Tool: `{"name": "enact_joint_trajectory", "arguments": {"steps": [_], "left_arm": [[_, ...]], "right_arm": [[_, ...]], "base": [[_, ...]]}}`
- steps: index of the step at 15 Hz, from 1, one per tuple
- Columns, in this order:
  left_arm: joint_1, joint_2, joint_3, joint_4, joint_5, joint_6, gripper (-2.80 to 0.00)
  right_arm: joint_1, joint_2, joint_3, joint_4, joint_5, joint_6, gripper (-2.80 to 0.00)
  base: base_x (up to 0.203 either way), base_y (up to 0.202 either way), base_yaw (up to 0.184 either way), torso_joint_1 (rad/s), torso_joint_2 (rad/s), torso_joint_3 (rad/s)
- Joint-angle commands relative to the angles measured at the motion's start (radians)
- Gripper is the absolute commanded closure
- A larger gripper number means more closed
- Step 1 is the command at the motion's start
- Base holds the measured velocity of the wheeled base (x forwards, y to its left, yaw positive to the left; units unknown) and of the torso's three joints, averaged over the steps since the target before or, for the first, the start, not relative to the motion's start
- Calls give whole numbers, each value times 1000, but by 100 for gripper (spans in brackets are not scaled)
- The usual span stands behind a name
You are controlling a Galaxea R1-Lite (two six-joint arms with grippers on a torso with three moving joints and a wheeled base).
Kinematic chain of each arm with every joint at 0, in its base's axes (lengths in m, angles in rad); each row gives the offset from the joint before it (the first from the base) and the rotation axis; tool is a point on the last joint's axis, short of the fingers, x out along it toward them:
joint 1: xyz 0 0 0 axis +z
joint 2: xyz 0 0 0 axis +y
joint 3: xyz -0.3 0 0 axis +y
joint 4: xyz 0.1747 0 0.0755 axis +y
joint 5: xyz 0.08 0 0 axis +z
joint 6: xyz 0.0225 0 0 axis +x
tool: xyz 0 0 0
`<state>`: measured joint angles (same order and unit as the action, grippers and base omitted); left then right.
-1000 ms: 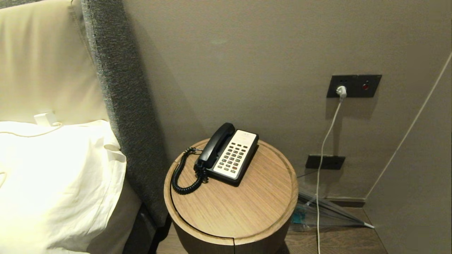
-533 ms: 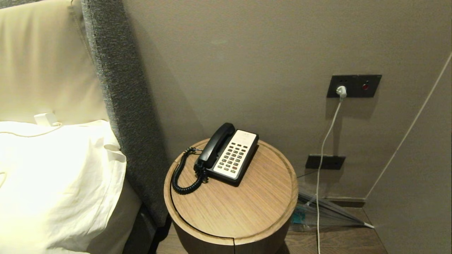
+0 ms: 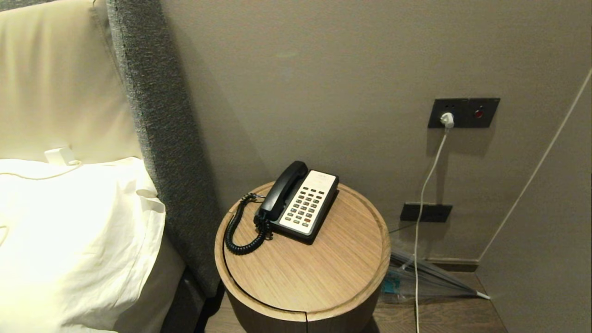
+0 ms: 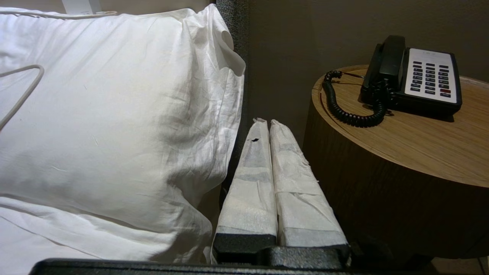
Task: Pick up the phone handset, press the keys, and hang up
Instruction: Pick up the desk phone handset
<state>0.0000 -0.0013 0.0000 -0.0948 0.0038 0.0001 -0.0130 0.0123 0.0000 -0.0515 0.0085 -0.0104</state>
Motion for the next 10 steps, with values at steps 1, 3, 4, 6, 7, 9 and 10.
{"name": "enact_joint_trajectory", "arguments": {"steps": [1, 3, 4, 6, 7, 9, 10], "left_arm": [[0, 1, 40, 3, -2, 2, 0], [0, 1, 40, 4, -2, 3, 0], [0, 1, 40, 2, 0, -6, 0], [0, 1, 40, 1, -1, -9, 0], [0, 1, 40, 1, -1, -9, 0], [0, 1, 40, 1, -1, -9, 0], [0, 1, 40, 1, -1, -9, 0]], "right_arm": [[-1, 1, 21, -1, 1, 0, 0], [1, 1, 21, -1, 1, 0, 0], [1, 1, 21, -1, 1, 0, 0], [-1, 1, 21, -1, 1, 0, 0], [-1, 1, 21, -1, 1, 0, 0], [-1, 1, 21, -1, 1, 0, 0], [0, 1, 21, -1, 1, 0, 0]], "base": [[0, 0, 0, 0, 0, 0], [0, 0, 0, 0, 0, 0], [0, 0, 0, 0, 0, 0], [0, 0, 0, 0, 0, 0], [0, 0, 0, 0, 0, 0], [0, 0, 0, 0, 0, 0], [0, 0, 0, 0, 0, 0]]}}
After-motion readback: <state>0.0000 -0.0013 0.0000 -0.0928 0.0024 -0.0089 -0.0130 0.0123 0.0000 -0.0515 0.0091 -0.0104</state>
